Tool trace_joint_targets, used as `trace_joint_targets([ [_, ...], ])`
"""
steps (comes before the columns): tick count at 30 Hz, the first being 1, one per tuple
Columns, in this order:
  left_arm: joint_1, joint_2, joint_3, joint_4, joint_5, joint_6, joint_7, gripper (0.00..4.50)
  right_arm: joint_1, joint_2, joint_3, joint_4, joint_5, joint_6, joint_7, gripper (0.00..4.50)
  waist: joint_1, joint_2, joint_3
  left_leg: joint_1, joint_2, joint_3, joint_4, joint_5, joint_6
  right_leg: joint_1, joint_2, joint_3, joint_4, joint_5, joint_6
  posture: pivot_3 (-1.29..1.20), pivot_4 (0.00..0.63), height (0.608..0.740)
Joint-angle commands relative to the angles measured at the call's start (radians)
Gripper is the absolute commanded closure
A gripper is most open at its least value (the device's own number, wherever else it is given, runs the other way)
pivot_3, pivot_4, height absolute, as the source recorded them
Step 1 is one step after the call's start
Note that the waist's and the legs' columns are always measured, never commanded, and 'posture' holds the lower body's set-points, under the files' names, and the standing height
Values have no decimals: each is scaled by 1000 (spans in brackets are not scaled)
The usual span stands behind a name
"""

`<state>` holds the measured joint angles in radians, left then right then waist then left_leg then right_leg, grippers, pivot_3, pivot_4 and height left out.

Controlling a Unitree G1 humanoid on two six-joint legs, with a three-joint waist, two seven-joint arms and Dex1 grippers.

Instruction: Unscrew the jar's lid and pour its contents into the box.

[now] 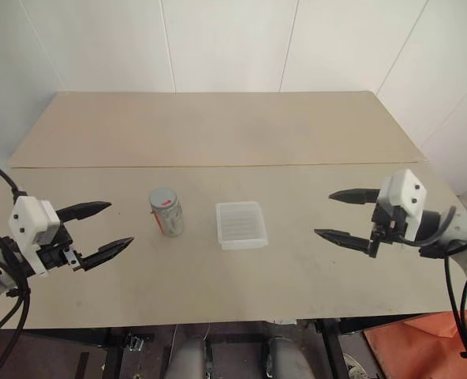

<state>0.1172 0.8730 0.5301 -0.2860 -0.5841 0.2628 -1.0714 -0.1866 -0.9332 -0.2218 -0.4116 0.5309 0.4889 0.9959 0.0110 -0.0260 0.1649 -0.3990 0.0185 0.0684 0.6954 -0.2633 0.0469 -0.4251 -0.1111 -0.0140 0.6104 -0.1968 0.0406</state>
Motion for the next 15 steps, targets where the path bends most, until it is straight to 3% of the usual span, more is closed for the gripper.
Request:
trace_joint_targets([
  [1, -8, 2, 10, -14, 1, -17, 3, 24, 5, 4, -41, -45, 18, -8, -14, 0, 0, 0, 0, 0, 0, 0, 0, 0, 0, 0, 0, 0, 0, 0, 0, 0, 150, 740],
  [8, 63, -55, 10, -72, 17, 2, 67, 24, -82, 19, 27, -49, 24, 2, -16, 0, -9, 0, 0, 0, 0, 0, 0, 0, 0, 0, 0, 0, 0, 0, 0, 0, 150, 740],
  [15, 71, -179, -125, -114, 121, -6, 235, 24, -188, 56, 121, -55, -18, 17, -50, 0, -1, 0, 0, 0, 0, 0, 0, 0, 0, 0, 0, 0, 0, 0, 0, 0, 150, 740],
])
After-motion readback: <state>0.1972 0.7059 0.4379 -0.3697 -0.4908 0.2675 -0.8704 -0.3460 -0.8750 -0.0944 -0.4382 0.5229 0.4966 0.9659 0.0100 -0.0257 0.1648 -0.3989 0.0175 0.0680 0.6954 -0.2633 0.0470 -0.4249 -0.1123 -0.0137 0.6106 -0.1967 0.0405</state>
